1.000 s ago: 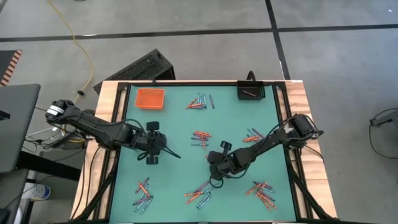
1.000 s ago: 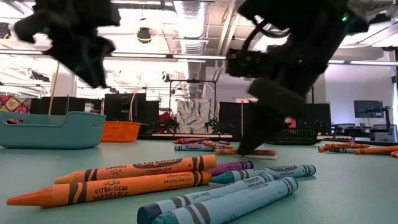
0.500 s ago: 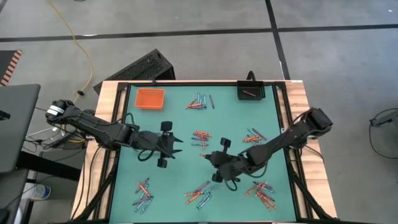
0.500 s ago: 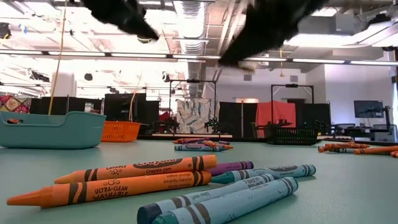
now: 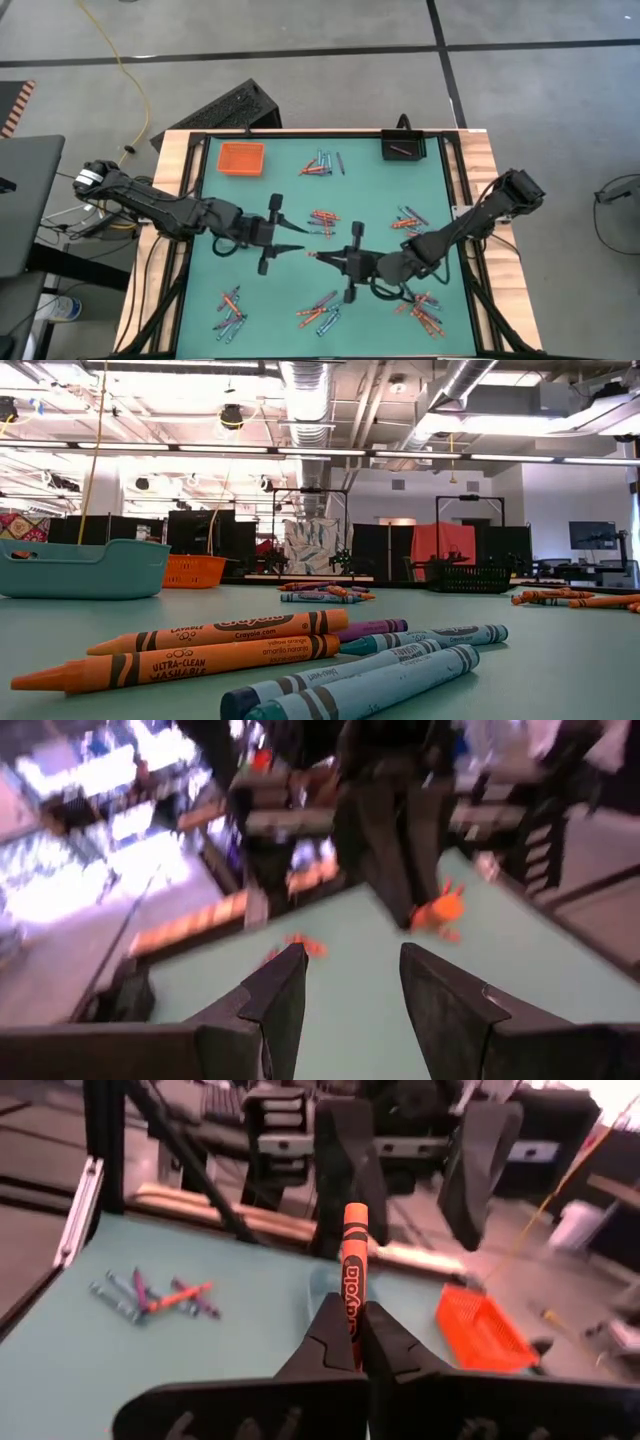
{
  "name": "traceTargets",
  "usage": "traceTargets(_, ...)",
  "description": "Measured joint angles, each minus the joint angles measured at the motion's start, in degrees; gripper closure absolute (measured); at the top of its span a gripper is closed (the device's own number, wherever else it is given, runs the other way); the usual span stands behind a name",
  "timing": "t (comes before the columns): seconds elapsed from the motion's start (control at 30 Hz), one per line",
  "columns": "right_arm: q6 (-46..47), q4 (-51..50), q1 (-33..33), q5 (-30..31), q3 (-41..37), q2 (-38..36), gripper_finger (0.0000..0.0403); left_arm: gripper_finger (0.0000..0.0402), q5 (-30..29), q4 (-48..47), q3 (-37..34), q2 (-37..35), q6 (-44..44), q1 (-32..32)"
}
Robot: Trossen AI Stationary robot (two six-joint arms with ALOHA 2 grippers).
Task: Sort crayons
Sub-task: Put the orange crayon into the top orange basket
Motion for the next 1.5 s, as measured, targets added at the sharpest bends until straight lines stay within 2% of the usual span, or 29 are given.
traceTargets(0.13,-3.5,4.7,-0.3,-3.0,0.0,0.0,0.0403,0.0248,2.8,3.9,0.0,0.0,2.2,0.0)
traceTargets(0.43,-10.0,12.0,-0.4,-4.5,0.1,0.0,0.0403,0.0248,9.1,10.7,0.0,3.0,4.2,0.0)
traceTargets(0.57,-10.7,12.2,-1.0,-4.7,0.1,0.0,0.0403,0.0248,9.5,13.9,0.0,5.7,5.1,0.0)
traceTargets(0.87,-9.8,10.9,-1.7,-5.0,0.1,0.0,0.0403,0.0251,9.3,20.7,-0.1,5.8,6.4,-0.8)
traceTargets(1.2,-13.3,13.3,-1.2,-4.9,0.1,0.0,0.0403,0.0338,9.4,19.4,-0.1,5.8,6.9,-0.8)
traceTargets(1.5,-13.2,13.1,-1.2,-4.7,0.1,0.0,0.0403,0.038,10.6,19.4,-0.1,5.8,7.2,-0.7)
